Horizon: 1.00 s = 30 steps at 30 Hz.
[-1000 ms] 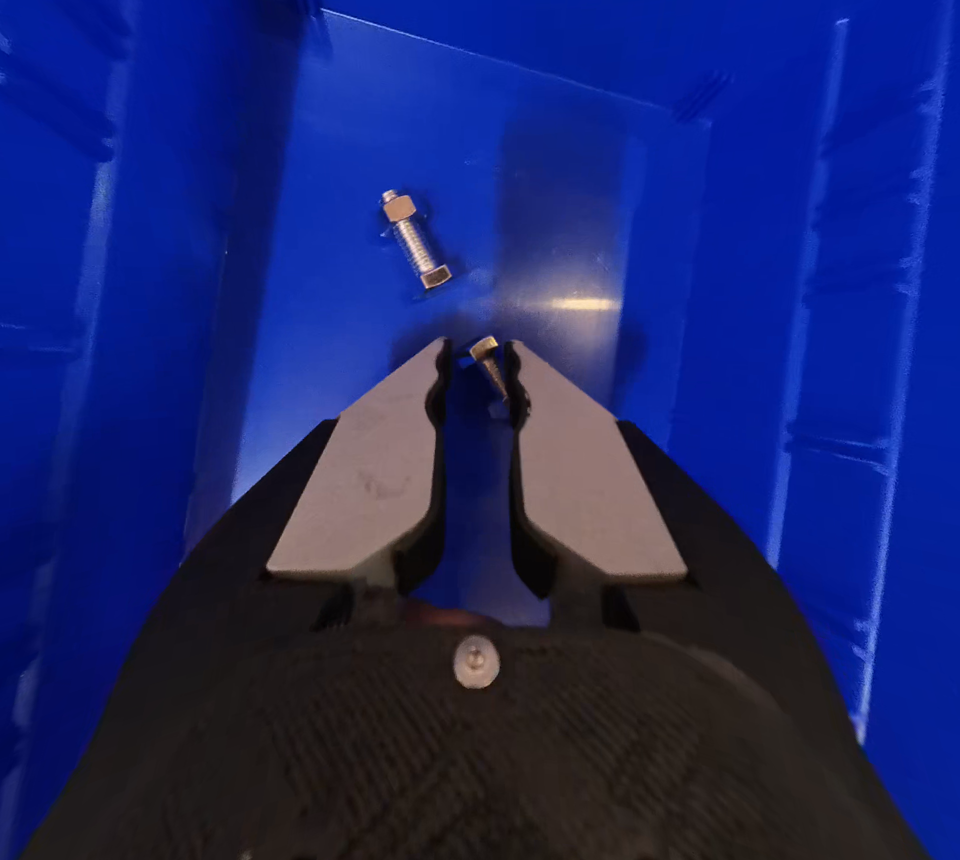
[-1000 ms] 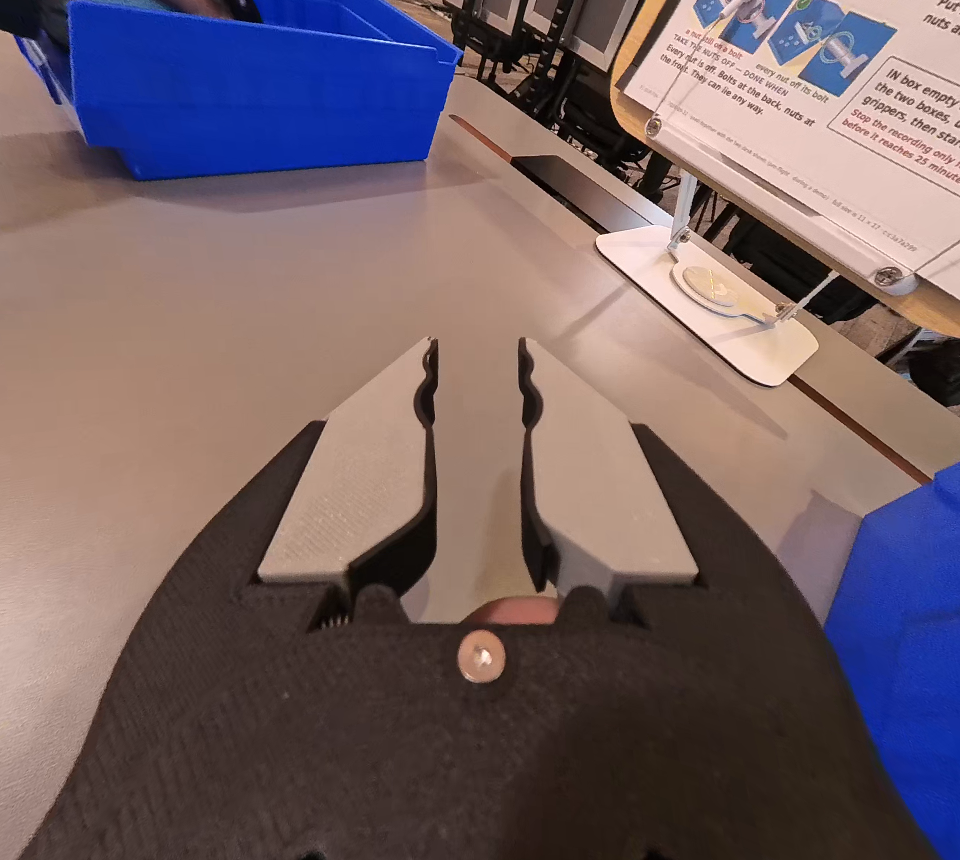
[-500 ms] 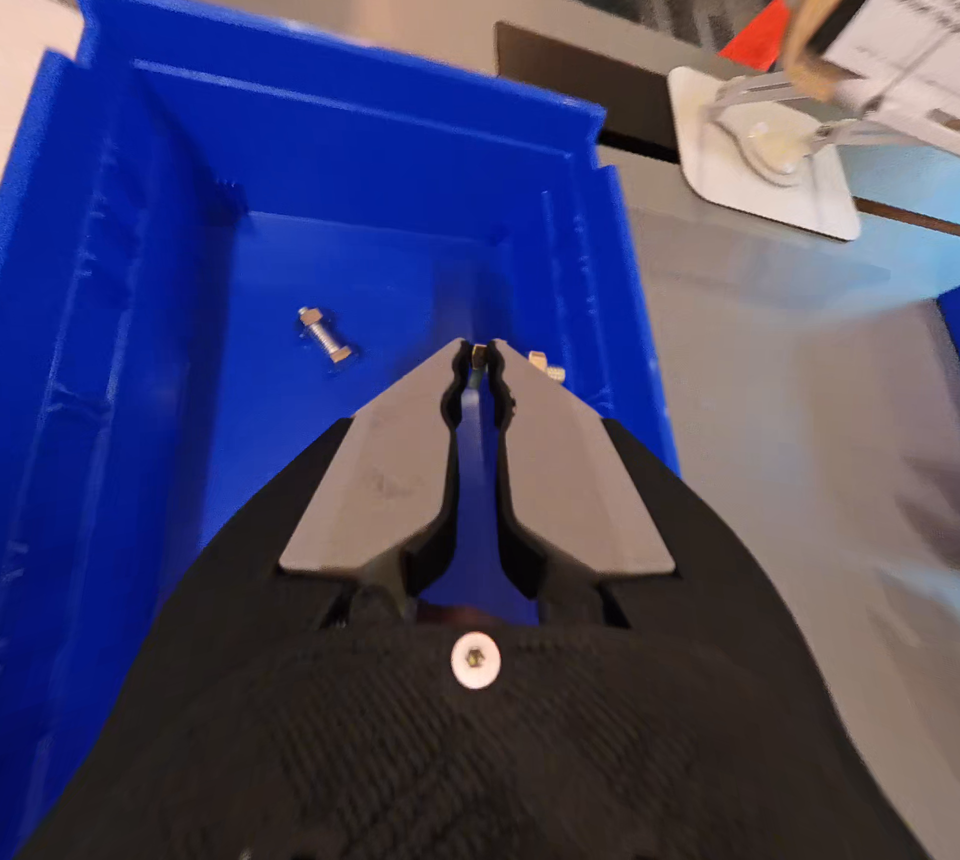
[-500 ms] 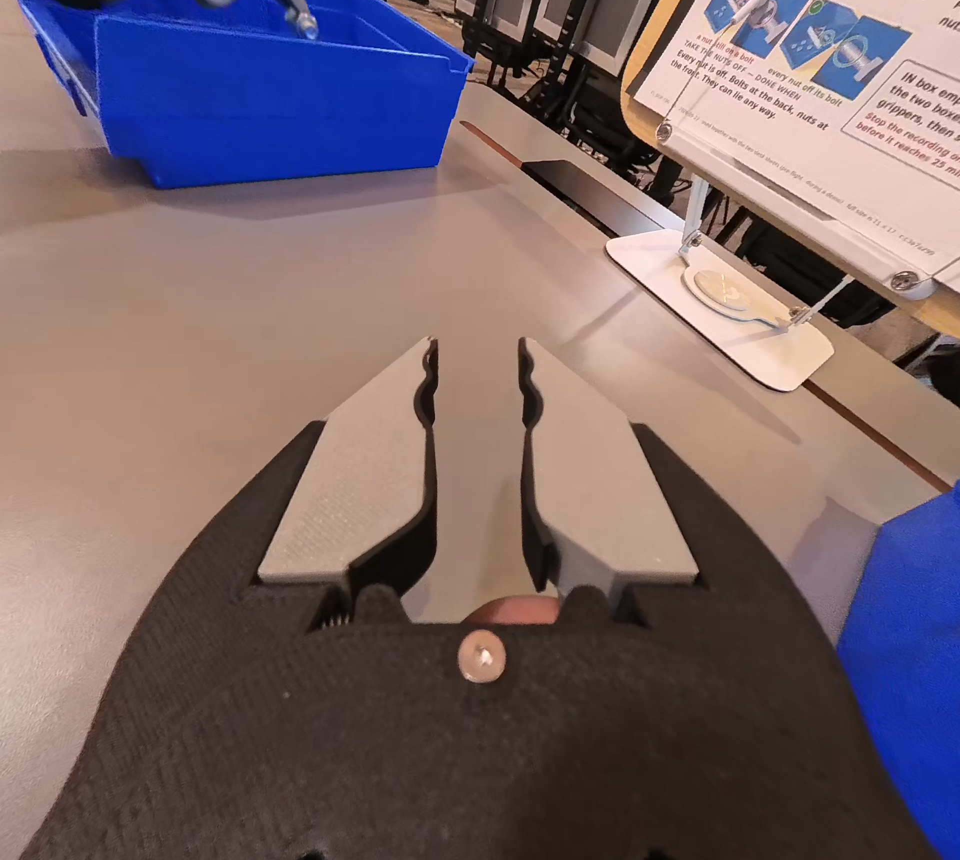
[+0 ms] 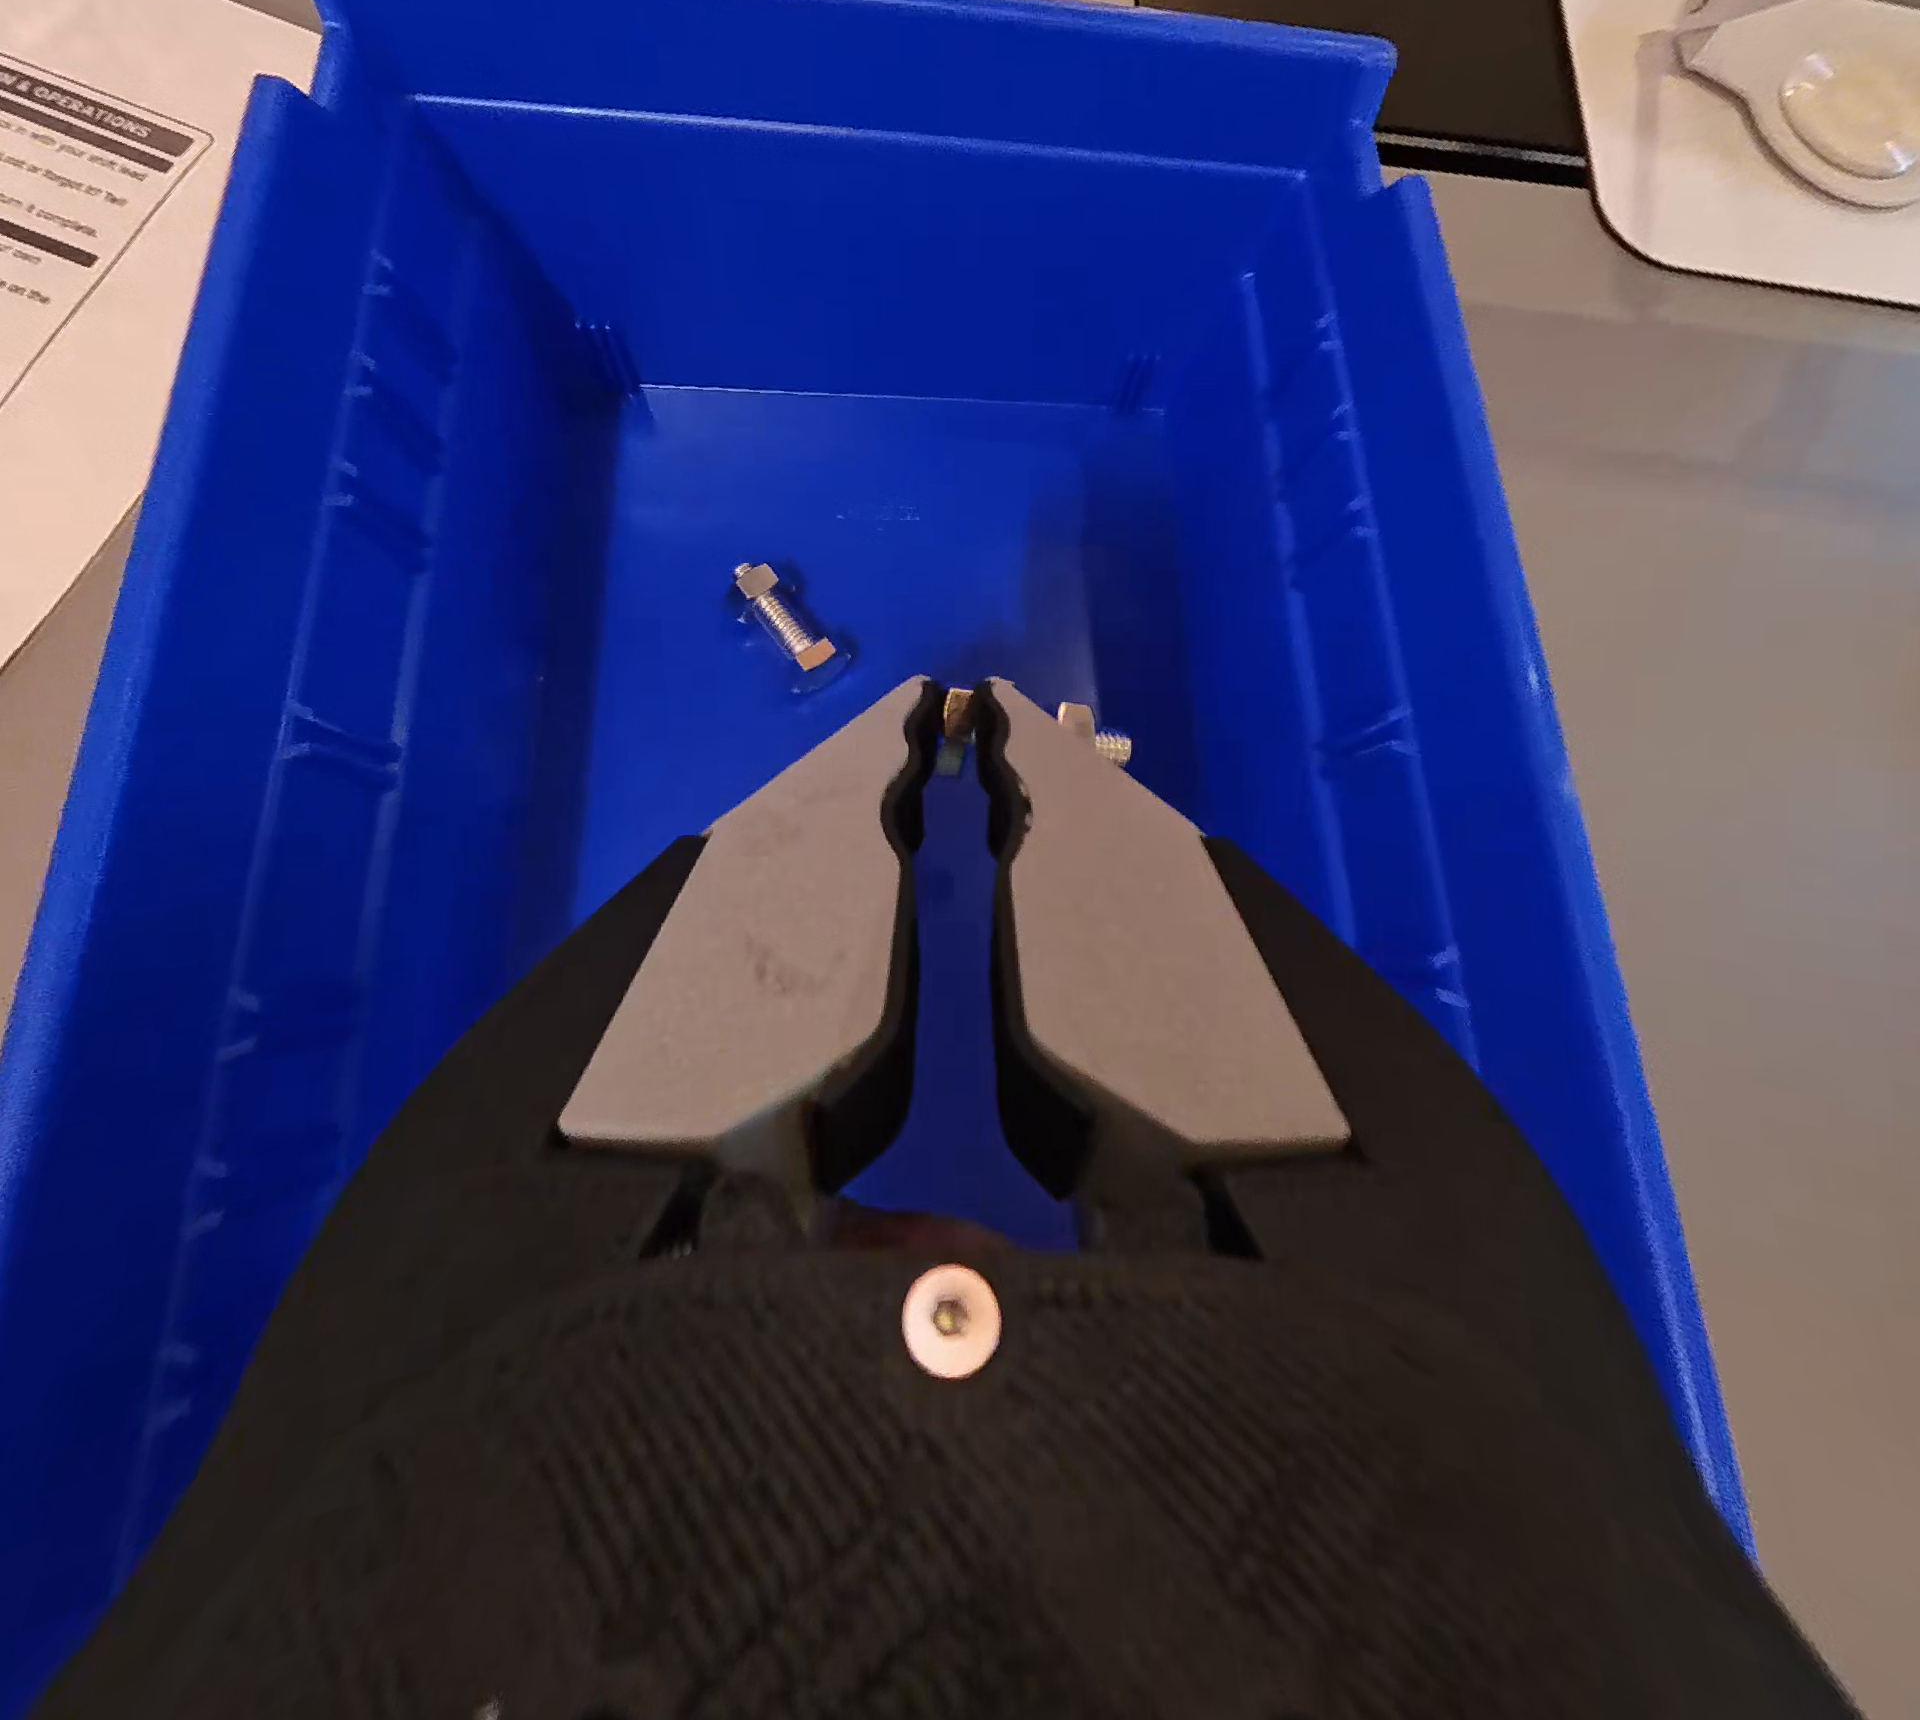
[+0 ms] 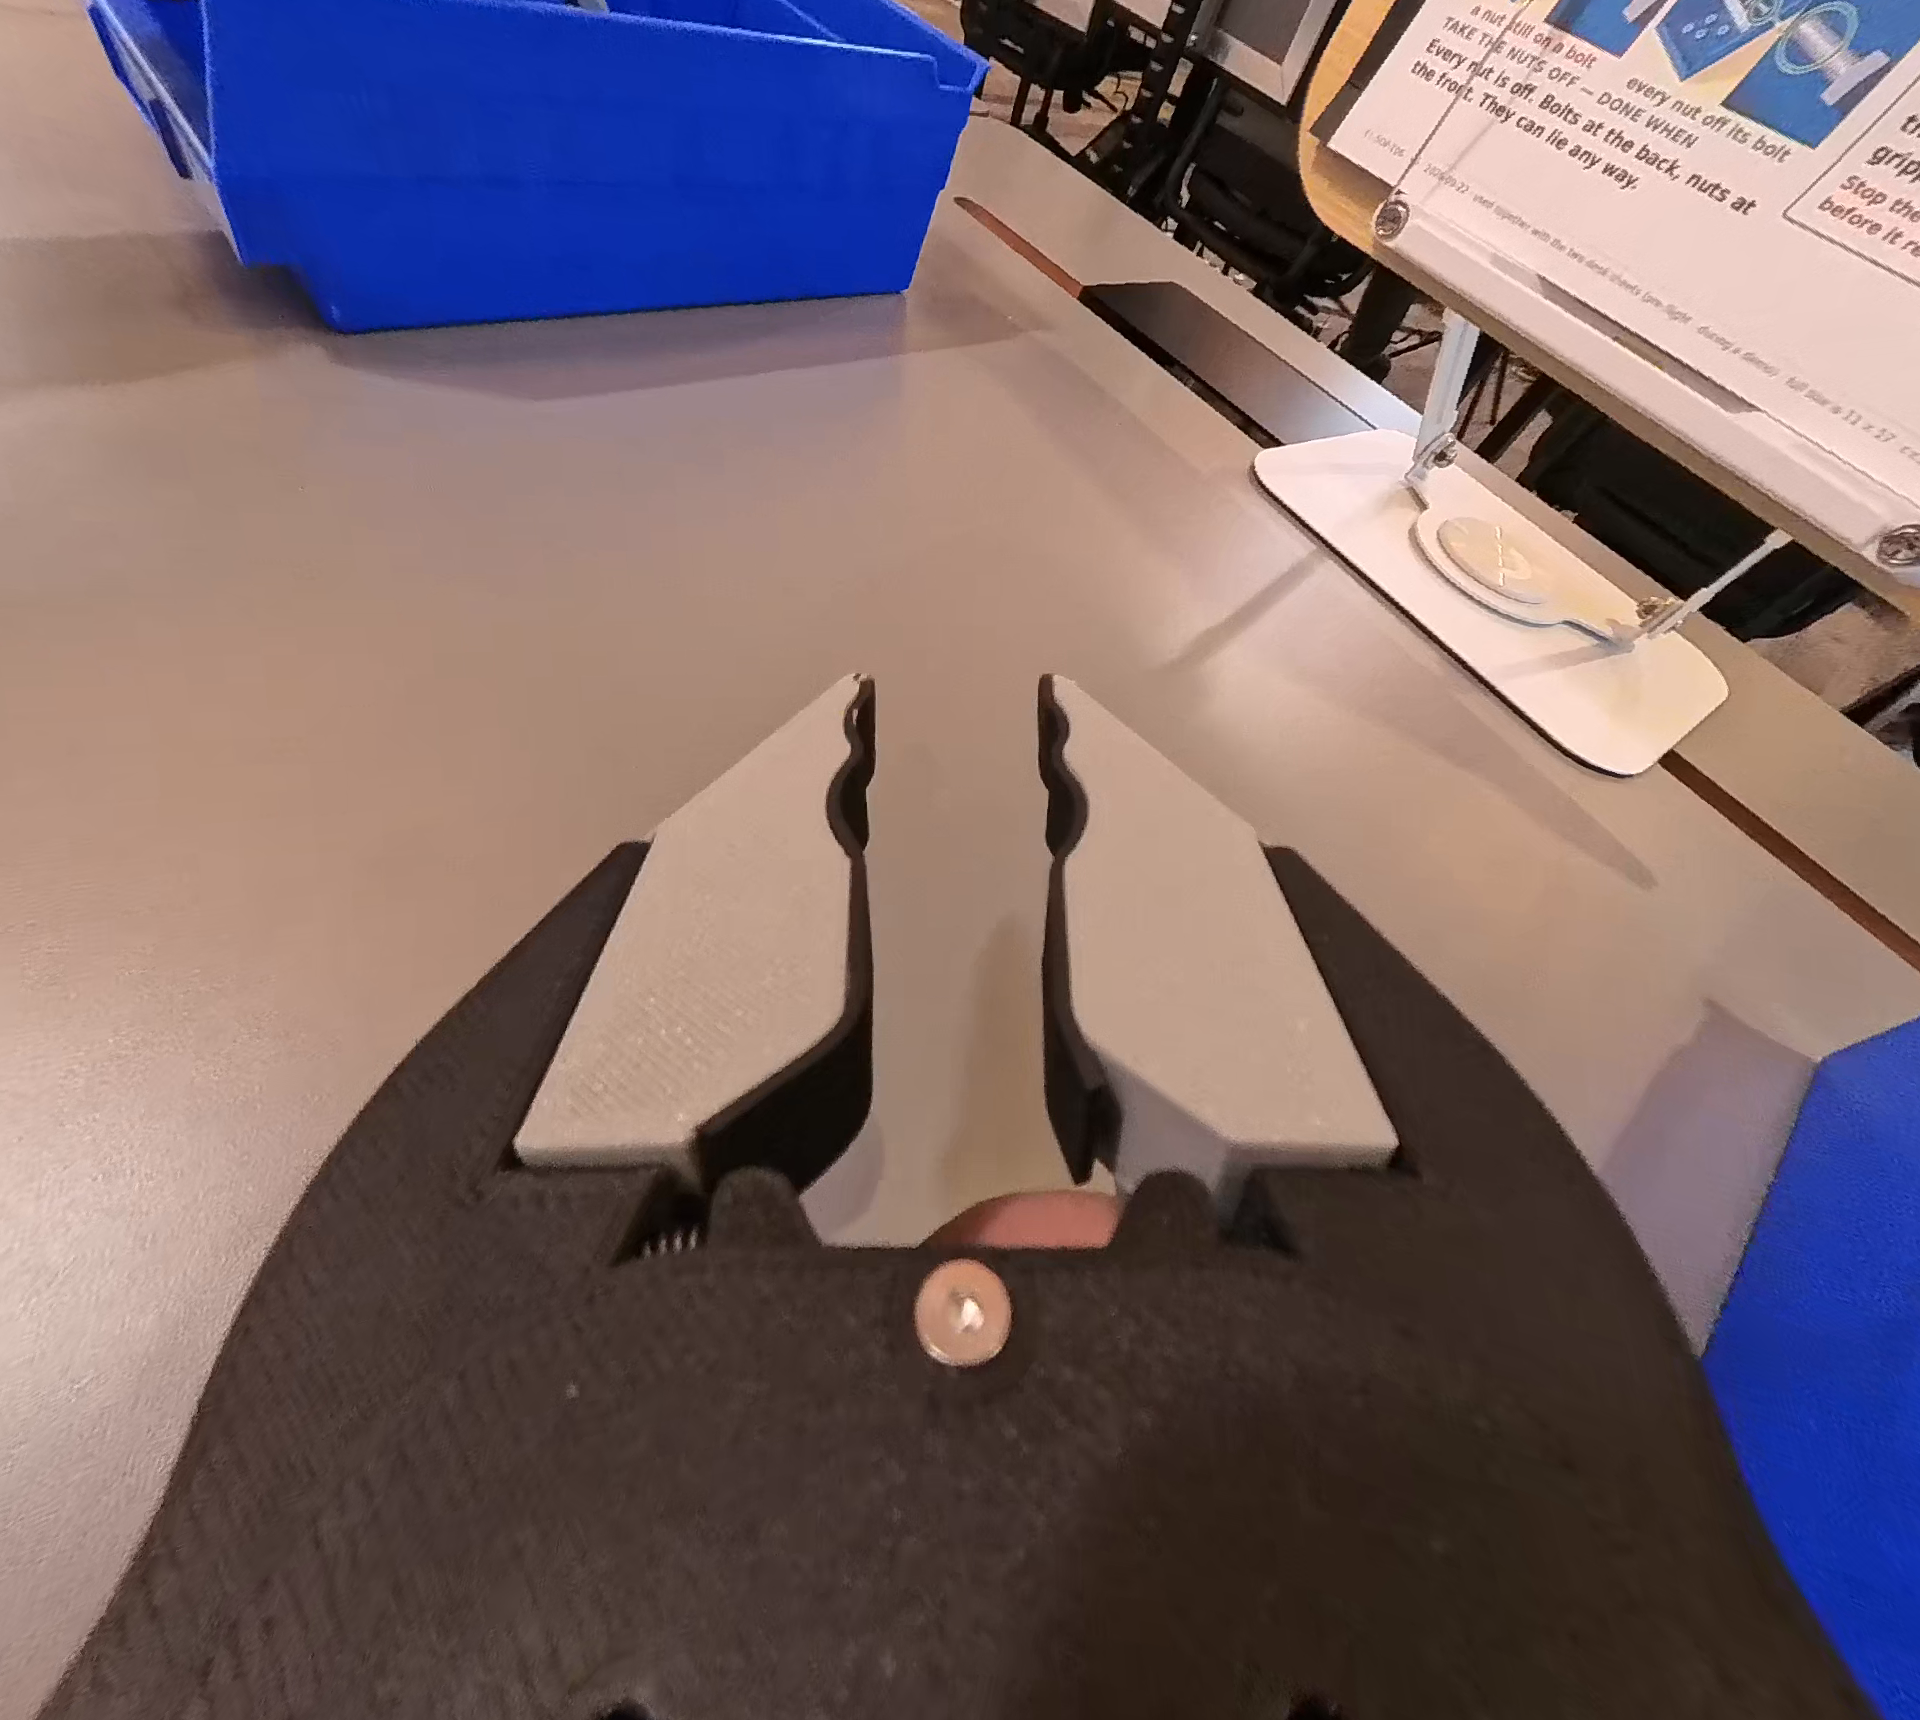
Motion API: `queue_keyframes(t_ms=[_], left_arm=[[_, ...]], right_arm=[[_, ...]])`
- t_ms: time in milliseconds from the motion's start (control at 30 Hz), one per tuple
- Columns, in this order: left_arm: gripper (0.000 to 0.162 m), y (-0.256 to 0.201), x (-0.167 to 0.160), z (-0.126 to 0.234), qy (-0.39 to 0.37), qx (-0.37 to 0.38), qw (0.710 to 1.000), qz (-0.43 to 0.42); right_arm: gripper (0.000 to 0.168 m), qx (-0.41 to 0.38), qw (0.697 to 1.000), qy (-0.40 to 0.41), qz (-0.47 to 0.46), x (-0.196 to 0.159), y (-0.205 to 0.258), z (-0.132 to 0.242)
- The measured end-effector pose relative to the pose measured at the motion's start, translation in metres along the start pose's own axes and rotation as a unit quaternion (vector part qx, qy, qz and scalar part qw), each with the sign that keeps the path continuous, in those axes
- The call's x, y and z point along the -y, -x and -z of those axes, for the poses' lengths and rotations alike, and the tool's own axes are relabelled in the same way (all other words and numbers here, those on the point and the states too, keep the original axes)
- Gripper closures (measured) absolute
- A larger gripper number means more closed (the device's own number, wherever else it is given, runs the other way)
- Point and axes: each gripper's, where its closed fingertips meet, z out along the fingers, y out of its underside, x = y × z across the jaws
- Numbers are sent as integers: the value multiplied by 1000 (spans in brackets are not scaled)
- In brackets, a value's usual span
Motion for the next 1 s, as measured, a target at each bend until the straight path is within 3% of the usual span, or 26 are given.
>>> queue_keyframes(t_ms=[533,767,1000], left_arm=[[157,-30,23,14,-29,-43,999,2],[157,-87,47,37,-65,-85,993,-47],[158,-173,54,59,-94,-153,978,-111]], right_arm=[[140,-2,1000,-4,5,2,0,2],[140,-5,1000,-9,4,5,-1,3],[140,-7,1000,-16,3,8,-2,6]])
